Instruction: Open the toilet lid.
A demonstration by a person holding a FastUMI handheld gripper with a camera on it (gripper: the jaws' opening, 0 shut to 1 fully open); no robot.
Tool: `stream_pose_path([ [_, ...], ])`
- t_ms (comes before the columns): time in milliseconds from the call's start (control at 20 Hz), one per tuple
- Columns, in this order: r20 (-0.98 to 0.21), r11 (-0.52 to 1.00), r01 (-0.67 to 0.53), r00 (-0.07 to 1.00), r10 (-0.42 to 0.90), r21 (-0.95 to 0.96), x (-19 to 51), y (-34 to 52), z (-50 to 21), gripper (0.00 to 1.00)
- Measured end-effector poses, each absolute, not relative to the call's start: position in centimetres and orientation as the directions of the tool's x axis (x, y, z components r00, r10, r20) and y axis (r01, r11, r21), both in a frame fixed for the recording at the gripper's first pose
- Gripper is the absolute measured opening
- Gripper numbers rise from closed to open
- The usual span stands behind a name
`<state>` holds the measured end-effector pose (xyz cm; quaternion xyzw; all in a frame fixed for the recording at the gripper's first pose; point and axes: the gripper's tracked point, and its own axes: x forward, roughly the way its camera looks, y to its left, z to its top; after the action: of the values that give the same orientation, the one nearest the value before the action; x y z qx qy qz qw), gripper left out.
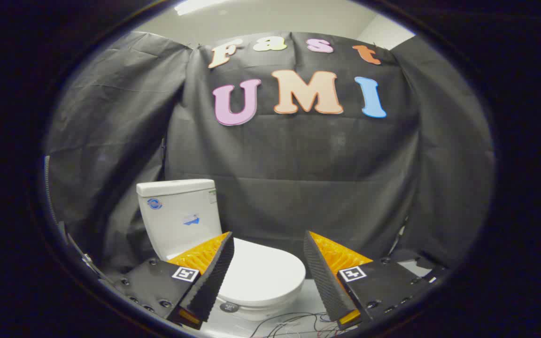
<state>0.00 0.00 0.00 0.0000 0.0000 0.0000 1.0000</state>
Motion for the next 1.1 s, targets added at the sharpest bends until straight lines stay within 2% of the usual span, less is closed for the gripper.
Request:
stream_pose_path([
  [200, 0.052, 0.999, 0.041, 0.998, -0.041, -0.005, 2.2, 1.4, 2.0, 0.93],
  [450, 0.159, 0.978, 0.208, 0.965, -0.209, 0.021, 3.6, 3.4, 4.8, 0.93],
  [700, 0.208, 0.955, 0.289, 0.933, -0.295, 0.059, 3.9, 6.8, 6.0, 0.93],
  [900, 0.204, 0.924, 0.362, 0.902, -0.381, 0.124, 3.3, 8.1, 5.6, 0.92],
  [1100, 0.152, 0.823, 0.523, 0.815, -0.559, 0.222, 1.6, 6.1, 3.8, 0.91],
])
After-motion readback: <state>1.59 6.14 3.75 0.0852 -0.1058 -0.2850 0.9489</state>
